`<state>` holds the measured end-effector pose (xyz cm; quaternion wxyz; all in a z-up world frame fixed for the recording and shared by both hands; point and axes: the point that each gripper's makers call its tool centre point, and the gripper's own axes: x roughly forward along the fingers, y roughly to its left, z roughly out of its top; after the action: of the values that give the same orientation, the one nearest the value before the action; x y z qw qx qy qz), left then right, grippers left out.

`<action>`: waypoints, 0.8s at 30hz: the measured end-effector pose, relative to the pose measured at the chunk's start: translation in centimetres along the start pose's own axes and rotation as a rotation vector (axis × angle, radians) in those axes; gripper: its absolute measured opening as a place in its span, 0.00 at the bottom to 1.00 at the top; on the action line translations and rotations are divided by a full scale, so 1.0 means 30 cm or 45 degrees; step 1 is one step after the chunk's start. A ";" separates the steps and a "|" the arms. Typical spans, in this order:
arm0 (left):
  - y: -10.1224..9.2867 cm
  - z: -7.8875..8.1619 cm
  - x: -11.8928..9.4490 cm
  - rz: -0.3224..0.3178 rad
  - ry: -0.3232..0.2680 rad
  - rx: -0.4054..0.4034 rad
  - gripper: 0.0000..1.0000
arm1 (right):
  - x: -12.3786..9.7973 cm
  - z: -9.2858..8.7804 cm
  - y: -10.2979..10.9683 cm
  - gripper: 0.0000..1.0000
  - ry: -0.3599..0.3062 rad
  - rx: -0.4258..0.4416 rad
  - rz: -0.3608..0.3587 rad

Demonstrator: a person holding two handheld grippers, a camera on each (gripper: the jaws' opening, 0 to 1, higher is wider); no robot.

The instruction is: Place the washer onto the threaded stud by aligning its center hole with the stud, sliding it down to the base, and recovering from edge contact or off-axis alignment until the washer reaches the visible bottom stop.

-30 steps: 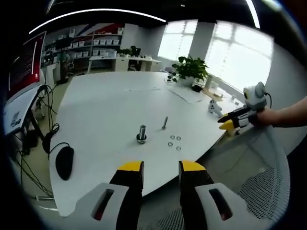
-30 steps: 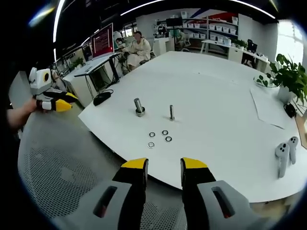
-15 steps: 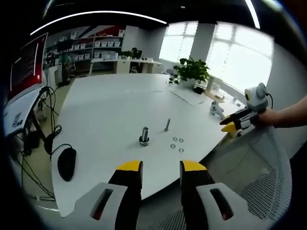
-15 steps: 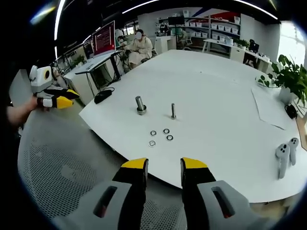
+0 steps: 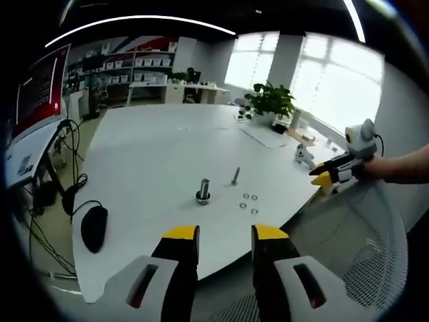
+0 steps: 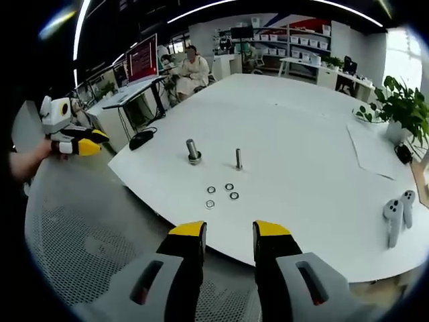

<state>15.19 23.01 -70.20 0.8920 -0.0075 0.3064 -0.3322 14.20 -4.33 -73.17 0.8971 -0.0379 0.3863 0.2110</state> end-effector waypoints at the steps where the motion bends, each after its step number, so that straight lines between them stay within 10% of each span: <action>1: 0.002 -0.003 -0.001 0.003 0.008 0.003 0.29 | 0.001 0.002 0.000 0.30 -0.002 0.003 0.000; 24: 0.021 0.014 -0.007 0.020 -0.032 -0.035 0.27 | 0.030 -0.042 0.064 0.32 0.124 -0.083 0.116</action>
<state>15.66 23.55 -69.87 0.8981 -0.0216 0.3000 -0.3208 13.12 -2.56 -74.51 0.8651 -0.0595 0.4236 0.2620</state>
